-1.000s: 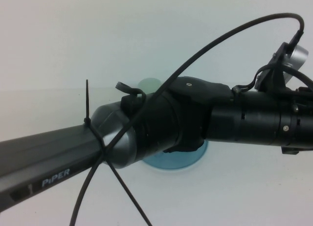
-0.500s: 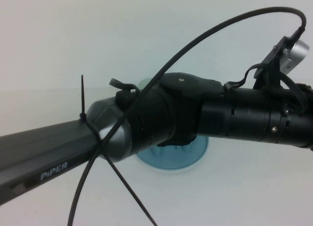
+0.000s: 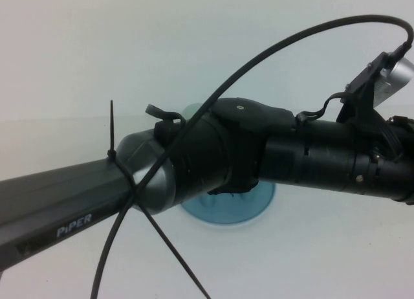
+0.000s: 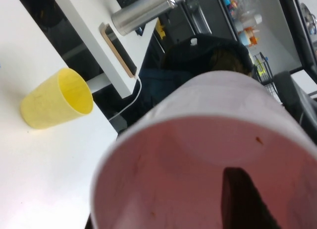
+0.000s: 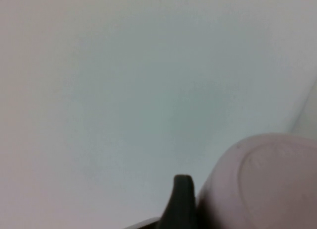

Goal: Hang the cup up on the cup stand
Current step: Adjust the cup with two arms

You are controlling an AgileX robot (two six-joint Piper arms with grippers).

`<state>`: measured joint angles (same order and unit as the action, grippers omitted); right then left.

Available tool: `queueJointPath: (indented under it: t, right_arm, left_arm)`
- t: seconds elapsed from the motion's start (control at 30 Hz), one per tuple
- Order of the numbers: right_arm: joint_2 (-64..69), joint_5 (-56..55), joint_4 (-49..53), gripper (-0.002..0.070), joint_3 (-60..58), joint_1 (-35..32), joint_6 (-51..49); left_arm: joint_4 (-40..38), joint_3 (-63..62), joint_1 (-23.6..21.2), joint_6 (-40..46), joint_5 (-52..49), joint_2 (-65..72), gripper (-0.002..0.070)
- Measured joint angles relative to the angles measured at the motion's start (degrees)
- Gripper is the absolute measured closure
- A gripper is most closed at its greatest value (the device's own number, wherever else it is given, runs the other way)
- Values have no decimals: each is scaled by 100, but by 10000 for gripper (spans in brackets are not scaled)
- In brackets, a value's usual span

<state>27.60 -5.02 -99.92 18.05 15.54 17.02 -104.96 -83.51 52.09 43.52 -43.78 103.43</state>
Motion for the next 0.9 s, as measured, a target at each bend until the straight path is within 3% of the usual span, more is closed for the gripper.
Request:
queueJointPath:
  t: [0.3,0.9]
  right_arm:
    - [0,-42,0,73,42,0,93]
    - [0,-115,-4,73,45,0,226]
  left_arm:
    - [1,0,-243,234,-271,0,420]
    - [1,0,-82,523,-446,7,412]
